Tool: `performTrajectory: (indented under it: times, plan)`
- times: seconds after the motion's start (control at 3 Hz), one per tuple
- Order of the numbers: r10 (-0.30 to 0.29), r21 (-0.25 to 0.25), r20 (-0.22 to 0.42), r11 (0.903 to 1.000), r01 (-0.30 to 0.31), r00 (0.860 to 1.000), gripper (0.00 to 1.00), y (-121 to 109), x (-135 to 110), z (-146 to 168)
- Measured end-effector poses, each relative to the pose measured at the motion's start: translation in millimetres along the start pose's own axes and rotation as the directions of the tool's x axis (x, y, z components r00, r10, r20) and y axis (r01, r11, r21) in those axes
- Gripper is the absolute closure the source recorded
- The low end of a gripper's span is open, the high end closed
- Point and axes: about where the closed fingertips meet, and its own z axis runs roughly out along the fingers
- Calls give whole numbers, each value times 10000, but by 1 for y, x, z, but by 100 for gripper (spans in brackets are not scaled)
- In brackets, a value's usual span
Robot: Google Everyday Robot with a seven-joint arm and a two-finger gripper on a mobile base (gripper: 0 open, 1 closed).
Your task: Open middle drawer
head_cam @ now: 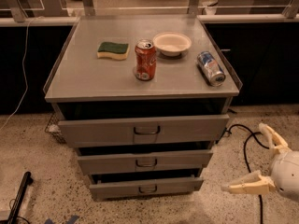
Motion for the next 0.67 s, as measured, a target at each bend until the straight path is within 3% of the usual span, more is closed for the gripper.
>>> performTrajectory:
  times: [0.33,0.67]
  plan:
    - [-922,464,1390,9952,866,9860,0,-3,-11,15]
    - [-910,464,1384,9953,853,9862,0,-3,-11,15]
